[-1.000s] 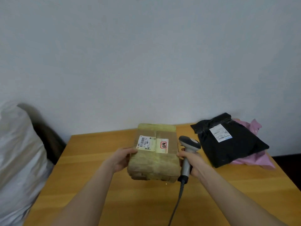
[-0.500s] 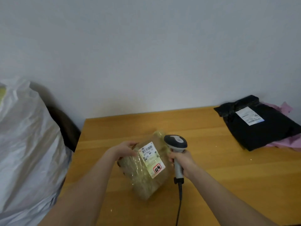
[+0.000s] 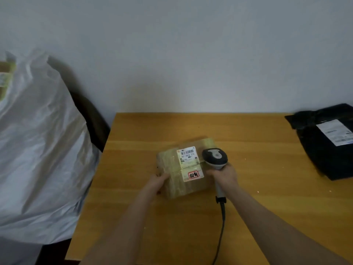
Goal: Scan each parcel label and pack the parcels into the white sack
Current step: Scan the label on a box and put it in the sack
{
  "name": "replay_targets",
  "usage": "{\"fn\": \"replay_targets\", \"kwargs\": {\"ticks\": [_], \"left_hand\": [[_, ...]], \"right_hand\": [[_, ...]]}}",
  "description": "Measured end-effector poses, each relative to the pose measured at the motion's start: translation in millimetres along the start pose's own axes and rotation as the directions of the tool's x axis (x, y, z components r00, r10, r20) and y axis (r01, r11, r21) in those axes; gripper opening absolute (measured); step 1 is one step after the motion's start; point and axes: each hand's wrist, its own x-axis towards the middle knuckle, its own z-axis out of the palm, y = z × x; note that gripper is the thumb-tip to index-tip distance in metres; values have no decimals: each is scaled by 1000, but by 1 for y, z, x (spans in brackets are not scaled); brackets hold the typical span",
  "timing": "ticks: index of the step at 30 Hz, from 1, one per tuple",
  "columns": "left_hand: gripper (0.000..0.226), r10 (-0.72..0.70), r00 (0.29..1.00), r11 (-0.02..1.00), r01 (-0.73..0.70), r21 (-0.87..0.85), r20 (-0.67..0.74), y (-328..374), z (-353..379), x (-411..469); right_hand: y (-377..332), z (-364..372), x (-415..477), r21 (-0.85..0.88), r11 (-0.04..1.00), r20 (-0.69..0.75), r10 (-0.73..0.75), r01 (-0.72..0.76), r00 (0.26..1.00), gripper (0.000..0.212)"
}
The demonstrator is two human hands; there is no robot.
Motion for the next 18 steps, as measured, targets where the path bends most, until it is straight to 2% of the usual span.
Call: {"fn": "replay_targets", "kwargs": {"ticks": [2,4,8,10,12,15,18], "left_hand": [[62,-30,999,996,33,-82,38,-6,4,3],[57,-29,999,989,35,-142,43,-6,2,3],[49,21,996,990,-9,-140,83,2,-21,-7],[49,75,995,990,-68,-121,57,9,-34,-16],[50,131,991,983,-130,-131,5,18,-42,-26],[52,203,977,962,-211,-172,-63,26,-50,-43],[50,254,962,946,-268,-181,-98,31,-57,-59]], "right_hand": [[1,-1,3,63,997,28,42,-44,999,49],[0,-2,1,151,986,54,59,-67,997,26],[-3,-10,-11,294,951,90,77,-100,993,28],[-9,-14,-21,324,940,114,71,-105,991,30],[-18,-16,-32,343,936,108,40,-75,993,26],[-34,-19,-58,342,938,6,-64,58,998,22],[-43,-20,-86,424,899,90,-164,112,982,14]]}}
